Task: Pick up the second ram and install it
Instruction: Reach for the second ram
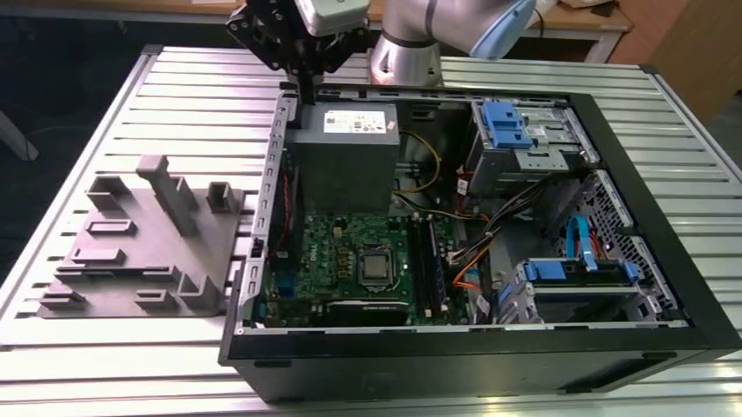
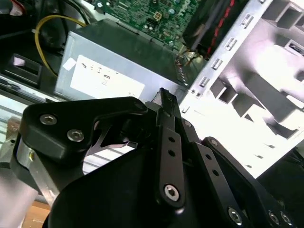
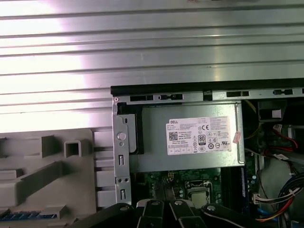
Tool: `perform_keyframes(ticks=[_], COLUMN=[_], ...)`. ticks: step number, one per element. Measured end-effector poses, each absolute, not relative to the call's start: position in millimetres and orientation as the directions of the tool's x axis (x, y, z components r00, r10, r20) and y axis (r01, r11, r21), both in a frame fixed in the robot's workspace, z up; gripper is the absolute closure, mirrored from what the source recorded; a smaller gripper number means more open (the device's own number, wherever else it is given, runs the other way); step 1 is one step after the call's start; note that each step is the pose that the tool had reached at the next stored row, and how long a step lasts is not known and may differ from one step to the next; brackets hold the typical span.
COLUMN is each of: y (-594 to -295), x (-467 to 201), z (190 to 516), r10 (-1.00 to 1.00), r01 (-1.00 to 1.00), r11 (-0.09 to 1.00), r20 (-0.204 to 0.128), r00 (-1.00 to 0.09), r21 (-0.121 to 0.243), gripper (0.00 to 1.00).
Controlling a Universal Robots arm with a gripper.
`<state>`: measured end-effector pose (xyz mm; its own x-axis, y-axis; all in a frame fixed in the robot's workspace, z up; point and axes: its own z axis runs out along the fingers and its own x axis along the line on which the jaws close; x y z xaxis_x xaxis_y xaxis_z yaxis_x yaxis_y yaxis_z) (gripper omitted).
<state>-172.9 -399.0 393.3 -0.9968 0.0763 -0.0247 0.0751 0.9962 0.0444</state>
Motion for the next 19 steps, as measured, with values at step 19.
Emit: perform_keyframes(ticks=[19], y=[-399], x=[-215], z=[393], r10=[0.076], r01=[0.075], r11=[0.996], r20=[-0.026], r00=[-0.997], r21=[0.044], gripper=[0.93])
